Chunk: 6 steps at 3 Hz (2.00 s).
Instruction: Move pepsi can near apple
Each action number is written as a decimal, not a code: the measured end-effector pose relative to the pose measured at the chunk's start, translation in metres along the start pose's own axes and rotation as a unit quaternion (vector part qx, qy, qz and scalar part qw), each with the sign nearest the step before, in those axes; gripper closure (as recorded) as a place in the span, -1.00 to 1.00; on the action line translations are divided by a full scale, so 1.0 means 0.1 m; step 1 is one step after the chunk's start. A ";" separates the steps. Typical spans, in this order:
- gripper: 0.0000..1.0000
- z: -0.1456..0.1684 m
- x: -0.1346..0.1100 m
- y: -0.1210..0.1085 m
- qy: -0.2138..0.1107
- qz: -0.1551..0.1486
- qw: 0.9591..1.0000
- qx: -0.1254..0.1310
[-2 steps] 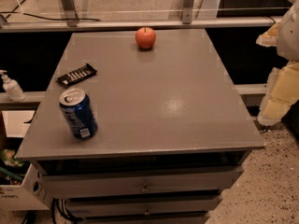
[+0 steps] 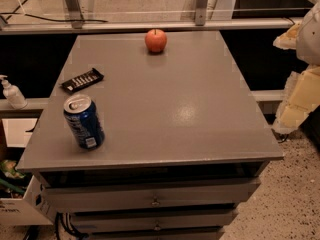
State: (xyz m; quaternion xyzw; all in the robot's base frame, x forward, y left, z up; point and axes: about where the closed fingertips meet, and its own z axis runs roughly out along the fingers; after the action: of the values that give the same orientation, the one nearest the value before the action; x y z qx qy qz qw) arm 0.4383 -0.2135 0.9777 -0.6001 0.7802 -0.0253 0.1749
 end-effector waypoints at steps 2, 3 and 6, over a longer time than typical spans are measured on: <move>-1.00 0.22 -0.36 0.23 -0.115 0.014 0.993 -0.029; -1.00 0.47 -0.74 0.42 -0.193 0.018 0.979 -0.064; -1.00 0.70 -1.21 0.71 -0.298 0.035 0.947 -0.111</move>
Offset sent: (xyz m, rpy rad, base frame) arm -0.0140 0.0860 -0.0382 0.4271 0.0200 0.0944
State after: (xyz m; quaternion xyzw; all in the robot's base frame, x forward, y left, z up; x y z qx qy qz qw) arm 0.4203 -0.0675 0.9239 -0.5681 0.7108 0.2474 0.3329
